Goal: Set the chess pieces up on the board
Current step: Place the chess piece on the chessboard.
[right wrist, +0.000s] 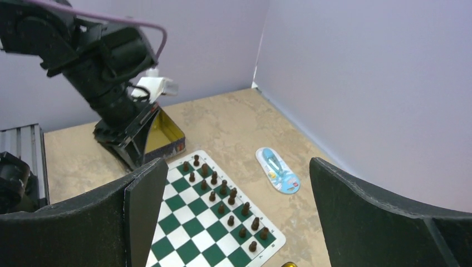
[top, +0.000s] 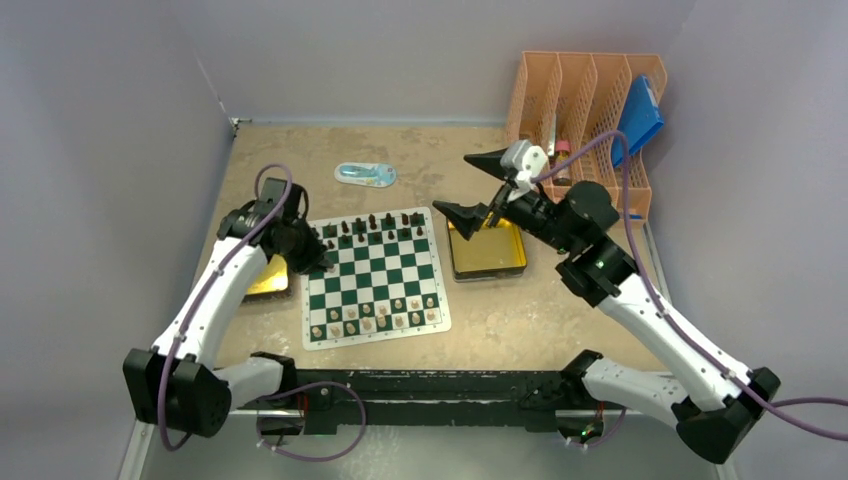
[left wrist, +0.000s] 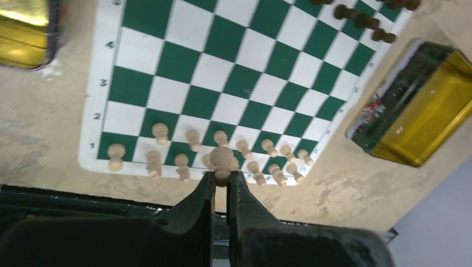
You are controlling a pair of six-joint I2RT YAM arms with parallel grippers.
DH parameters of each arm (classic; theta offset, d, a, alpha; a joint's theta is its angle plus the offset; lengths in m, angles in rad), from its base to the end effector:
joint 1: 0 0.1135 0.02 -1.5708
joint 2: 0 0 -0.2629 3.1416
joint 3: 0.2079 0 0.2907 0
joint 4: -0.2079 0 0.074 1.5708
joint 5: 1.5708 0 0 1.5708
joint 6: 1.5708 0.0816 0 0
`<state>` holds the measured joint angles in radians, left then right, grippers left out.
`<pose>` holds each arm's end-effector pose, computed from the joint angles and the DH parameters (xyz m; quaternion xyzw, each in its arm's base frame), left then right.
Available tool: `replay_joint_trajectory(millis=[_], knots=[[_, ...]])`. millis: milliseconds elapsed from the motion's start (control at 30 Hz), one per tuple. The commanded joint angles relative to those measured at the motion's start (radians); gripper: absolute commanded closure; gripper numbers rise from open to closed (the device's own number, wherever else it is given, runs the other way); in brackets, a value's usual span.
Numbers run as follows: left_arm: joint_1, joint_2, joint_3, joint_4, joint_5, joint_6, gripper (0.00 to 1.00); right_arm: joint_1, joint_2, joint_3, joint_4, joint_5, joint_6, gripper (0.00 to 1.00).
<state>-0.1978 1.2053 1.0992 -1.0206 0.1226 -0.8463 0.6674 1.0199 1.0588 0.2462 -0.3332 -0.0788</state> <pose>0.2744 -0.0652 0.2486 -0.2974 0.9272 -0.1614 0.1607 0.2264 0.2124 0.4510 -0.3391 0.5021 0.3241 0.7265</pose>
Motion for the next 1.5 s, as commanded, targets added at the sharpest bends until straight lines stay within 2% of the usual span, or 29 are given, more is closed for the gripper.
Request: replay_joint_trajectory(millis=[0, 167, 367, 533, 767, 1467], knots=[[-0.003, -0.086, -0.078, -0.028, -0.151, -0.156, 1.0, 0.003, -0.076, 0.019, -0.005, 0.036, -0.02, 0.01], [-0.003, -0.09, -0.185, -0.087, -0.211, -0.277, 1.0, 0.003, -0.104, 0.043, -0.07, 0.067, -0.065, 0.01], [-0.003, -0.167, -0.331, 0.045, -0.199, -0.325, 1.0, 0.003, -0.119, 0.06, -0.08, 0.085, -0.078, 0.01], [-0.003, -0.145, -0.416, 0.108, -0.16, -0.345, 1.0, 0.003, -0.127, 0.063, -0.066, 0.11, -0.082, 0.01], [-0.003, -0.146, -0.429, 0.141, -0.243, -0.317, 1.0, 0.003, -0.112, 0.066, -0.056, 0.111, -0.088, 0.01], [-0.003, -0.118, -0.477, 0.132, -0.247, -0.312, 1.0, 0.003, -0.113, 0.048, -0.04, 0.131, -0.113, 0.01]])
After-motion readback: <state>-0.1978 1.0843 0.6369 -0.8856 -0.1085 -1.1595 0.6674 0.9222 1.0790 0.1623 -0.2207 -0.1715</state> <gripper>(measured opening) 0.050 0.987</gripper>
